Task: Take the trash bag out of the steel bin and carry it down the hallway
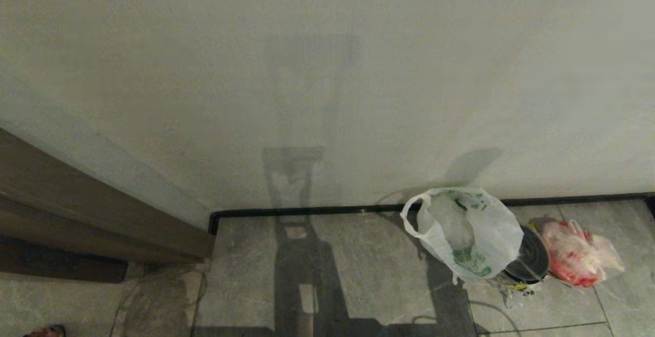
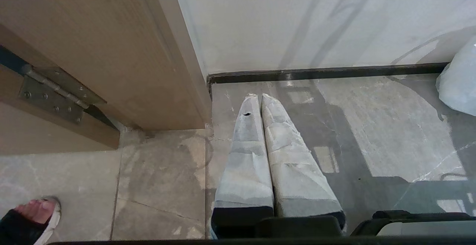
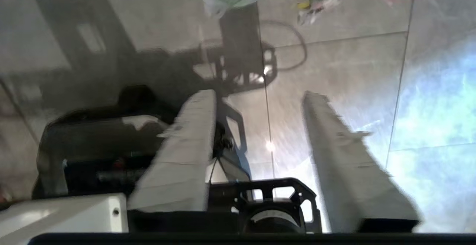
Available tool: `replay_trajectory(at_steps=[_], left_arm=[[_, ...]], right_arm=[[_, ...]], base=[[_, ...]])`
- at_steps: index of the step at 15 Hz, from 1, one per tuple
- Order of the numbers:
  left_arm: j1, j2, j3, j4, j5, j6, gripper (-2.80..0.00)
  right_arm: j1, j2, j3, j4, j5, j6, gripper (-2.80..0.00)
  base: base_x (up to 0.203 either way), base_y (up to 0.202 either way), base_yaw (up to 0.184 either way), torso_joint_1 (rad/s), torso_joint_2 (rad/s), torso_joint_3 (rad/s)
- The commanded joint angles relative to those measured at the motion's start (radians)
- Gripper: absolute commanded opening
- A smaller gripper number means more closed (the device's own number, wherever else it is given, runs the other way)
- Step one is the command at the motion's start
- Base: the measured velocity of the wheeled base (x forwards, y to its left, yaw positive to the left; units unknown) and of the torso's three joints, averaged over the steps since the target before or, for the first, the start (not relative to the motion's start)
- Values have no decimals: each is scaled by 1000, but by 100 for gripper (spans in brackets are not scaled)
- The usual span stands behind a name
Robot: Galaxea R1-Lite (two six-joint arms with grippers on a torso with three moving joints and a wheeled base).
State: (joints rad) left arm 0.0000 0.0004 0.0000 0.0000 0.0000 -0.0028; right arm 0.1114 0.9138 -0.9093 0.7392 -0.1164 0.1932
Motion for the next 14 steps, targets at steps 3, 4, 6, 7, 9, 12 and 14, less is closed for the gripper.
replay_trajectory(at_steps=[3,4,6,7,9,12,14], left_arm=[[0,0,0,0,0,0,-280],[0,0,0,0,0,0,-280],[0,0,0,0,0,0,-280],[0,0,0,0,0,0,-280],[0,0,0,0,0,0,-280],[0,0,0,0,0,0,-280],[0,0,0,0,0,0,-280]], right_arm=[[-117,-313,319,-176,7,-14,-280],[-146,-376,412,-259,36,-24,-280],[-180,-517,554,-357,117,-70,-280],[-191,-578,617,-382,143,-86,-280],[-199,-635,727,-488,158,-104,-280],[-202,-637,835,-694,158,-161,-280],[-202,-638,915,-743,126,-210,-280]], base=[[0,0,0,0,0,0],[0,0,0,0,0,0],[0,0,0,0,0,0],[0,0,0,0,0,0],[0,0,0,0,0,0],[0,0,0,0,0,0],[0,0,0,0,0,0]])
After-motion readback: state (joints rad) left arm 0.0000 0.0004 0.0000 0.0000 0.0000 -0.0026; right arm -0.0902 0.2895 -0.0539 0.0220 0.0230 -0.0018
